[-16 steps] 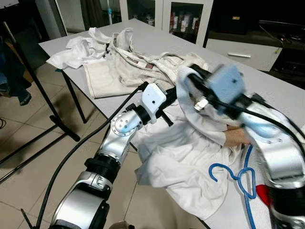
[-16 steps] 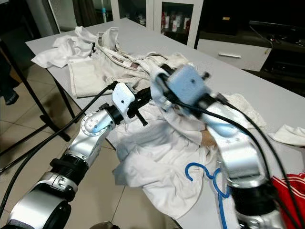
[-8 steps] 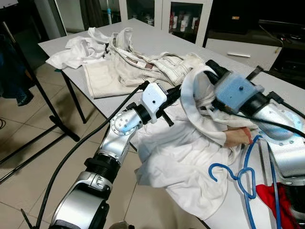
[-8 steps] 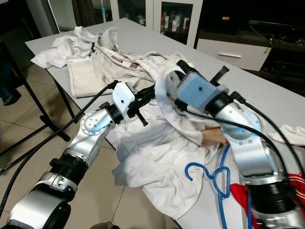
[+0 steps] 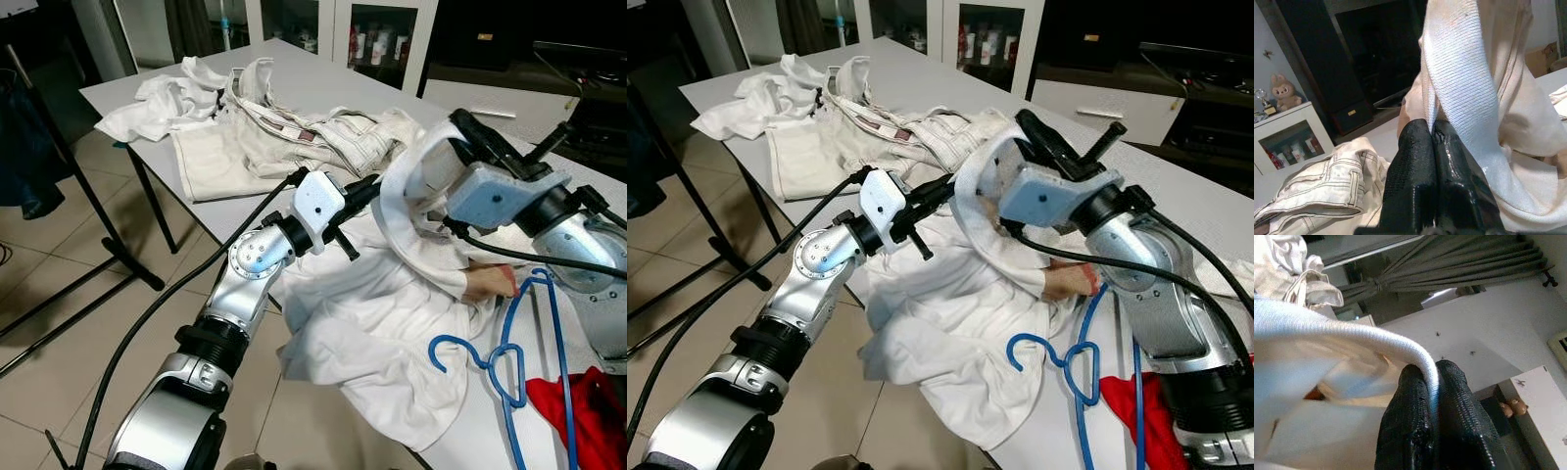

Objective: Hang hanger

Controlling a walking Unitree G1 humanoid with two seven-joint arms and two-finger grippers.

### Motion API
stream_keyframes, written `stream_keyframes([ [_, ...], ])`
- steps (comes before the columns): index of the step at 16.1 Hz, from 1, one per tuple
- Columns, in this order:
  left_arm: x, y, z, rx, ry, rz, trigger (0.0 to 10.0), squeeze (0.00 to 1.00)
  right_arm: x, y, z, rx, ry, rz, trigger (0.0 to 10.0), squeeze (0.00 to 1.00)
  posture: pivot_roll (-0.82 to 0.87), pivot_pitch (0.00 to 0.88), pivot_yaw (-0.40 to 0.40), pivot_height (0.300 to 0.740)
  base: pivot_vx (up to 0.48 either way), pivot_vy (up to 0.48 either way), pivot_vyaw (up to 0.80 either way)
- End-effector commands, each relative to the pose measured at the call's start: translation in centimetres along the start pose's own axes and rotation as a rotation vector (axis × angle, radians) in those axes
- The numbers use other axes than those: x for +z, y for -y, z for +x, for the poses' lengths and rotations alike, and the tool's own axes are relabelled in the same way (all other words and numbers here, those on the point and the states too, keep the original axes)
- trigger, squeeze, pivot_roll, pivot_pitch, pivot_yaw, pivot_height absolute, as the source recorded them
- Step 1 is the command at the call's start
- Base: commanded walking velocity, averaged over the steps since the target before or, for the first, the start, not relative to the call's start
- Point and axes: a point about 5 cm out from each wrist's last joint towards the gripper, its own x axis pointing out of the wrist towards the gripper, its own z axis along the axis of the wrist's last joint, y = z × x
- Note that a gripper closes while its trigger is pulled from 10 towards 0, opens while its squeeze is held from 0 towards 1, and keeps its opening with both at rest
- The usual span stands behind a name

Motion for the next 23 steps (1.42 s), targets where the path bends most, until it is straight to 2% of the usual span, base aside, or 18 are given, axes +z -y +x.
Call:
stream_keyframes([
  [1,0.3,-0.3,0.1,0.008,0.002,0.001,0.0,0.00,-0.3,0.2,-0.3,-0.011,-0.009,-0.010,10.0,0.00,-0.02,0.000,0.046,0.723,0.000,0.000,0.00],
  [4,0.3,-0.6,0.0,0.019,-0.002,0.004,0.0,0.00,-0.4,0.0,-0.1,-0.028,-0.010,-0.003,10.0,0.00,-0.01,0.000,0.047,0.723,0.000,0.000,0.00],
  [5,0.3,-0.6,0.0,0.021,-0.004,0.004,1.5,0.00,-0.6,0.1,-0.1,-0.033,-0.019,-0.011,10.0,0.00,-0.01,0.000,0.047,0.723,0.000,0.000,0.00],
  [6,0.2,-0.7,-0.1,0.025,-0.009,0.004,2.6,0.00,-1.4,0.9,0.1,-0.081,-0.073,-0.021,10.0,0.00,-0.01,0.000,0.046,0.723,0.000,0.000,0.00],
  [8,0.1,-0.6,-0.1,0.030,-0.016,0.006,4.2,0.00,-1.8,1.9,0.3,-0.136,-0.105,-0.017,10.0,0.00,-0.01,0.000,0.046,0.723,0.000,0.000,0.00],
  [9,0.1,-0.6,-0.1,0.032,-0.019,0.006,10.0,0.00,-1.8,2.3,0.5,-0.155,-0.106,-0.015,10.0,0.00,-0.01,0.000,0.043,0.723,0.000,0.000,0.00],
  [14,-0.1,-0.7,-0.1,0.044,-0.030,0.017,10.0,0.00,-1.3,3.1,1.1,-0.202,-0.083,-0.020,10.0,0.00,-0.01,0.000,0.034,0.723,0.000,0.000,0.00],
  [20,-0.1,-0.8,-0.2,0.051,-0.035,0.021,10.0,0.00,-1.5,4.7,0.6,-0.331,-0.104,-0.132,10.0,0.00,-0.01,0.000,0.044,0.723,0.000,0.000,0.00],
  [22,0.0,-0.7,-0.1,0.048,-0.031,0.018,10.0,0.00,-1.6,4.2,0.6,-0.296,-0.108,-0.091,10.0,0.00,-0.01,0.000,0.049,0.723,0.000,0.000,0.00],
  [23,0.0,-0.7,0.0,0.046,-0.030,0.018,10.0,0.00,-1.6,3.2,0.6,-0.244,-0.107,-0.002,10.0,0.00,-0.01,0.000,0.050,0.723,0.000,0.000,0.00],
])
